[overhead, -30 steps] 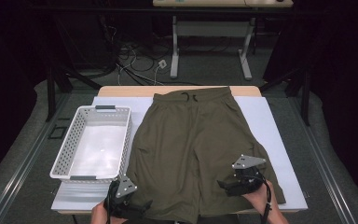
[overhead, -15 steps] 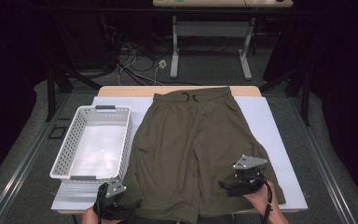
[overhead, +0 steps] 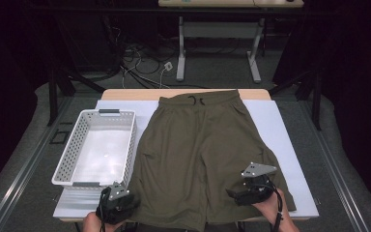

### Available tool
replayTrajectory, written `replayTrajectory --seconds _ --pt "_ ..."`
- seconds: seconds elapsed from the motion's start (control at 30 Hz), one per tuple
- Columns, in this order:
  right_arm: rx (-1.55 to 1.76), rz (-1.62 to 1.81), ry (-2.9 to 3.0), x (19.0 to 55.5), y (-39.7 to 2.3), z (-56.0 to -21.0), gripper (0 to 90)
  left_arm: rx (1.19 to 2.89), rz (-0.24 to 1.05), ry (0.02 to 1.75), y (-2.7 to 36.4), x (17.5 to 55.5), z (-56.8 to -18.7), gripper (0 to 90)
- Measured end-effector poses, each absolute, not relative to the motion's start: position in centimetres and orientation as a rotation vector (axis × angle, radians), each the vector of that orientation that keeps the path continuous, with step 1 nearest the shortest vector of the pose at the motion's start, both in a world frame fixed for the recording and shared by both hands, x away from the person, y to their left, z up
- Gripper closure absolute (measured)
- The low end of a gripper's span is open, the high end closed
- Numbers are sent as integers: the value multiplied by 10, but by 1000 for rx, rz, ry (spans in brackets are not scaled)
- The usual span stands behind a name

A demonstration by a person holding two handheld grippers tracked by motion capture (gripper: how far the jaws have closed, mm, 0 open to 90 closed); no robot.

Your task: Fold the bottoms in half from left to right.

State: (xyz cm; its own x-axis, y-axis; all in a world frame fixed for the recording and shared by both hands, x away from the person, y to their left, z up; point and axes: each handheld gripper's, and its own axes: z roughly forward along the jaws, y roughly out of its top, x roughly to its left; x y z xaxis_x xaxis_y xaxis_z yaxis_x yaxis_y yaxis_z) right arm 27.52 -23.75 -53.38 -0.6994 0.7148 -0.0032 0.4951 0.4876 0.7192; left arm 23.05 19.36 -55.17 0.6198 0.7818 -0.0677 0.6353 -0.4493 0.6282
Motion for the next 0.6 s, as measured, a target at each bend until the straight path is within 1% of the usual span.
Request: replayTrajectory --seconds 0.1,0.17,0.2,0.27,0.37,0.4,0.43,0.47,0.5,0.57,0.6 --pt "1017 1038 2439 275 -237 -534 113 2210 276 1090 190 232 -553 883" --pt "1016 1036 2441 275 -237 -534 112 2198 247 1077 187 232 -552 894" --pt "1015 1037 2440 275 -237 -534 113 2223 239 1050 184 231 -550 894" --pt "1007 1032 2438 275 -238 -534 113 2222 249 1021 179 228 -548 895" --pt "1026 1028 2435 275 -238 -535 113 2228 303 1019 176 226 -546 892" --pt "1016 1028 2436 275 -239 -535 113 2226 307 1032 179 227 -545 865" --pt "1018 1027 2435 275 -239 -535 113 2218 320 1057 182 228 -545 809" --pt "1023 1027 2436 274 -239 -534 113 2216 327 1083 186 229 -545 727" --pt "1022 1024 2433 274 -239 -534 113 2221 319 1103 191 229 -545 695" --pt "1023 1023 2433 273 -238 -534 113 2189 327 1170 198 231 -546 558" --pt "1022 1024 2437 273 -238 -534 113 2184 330 1188 201 232 -545 504"
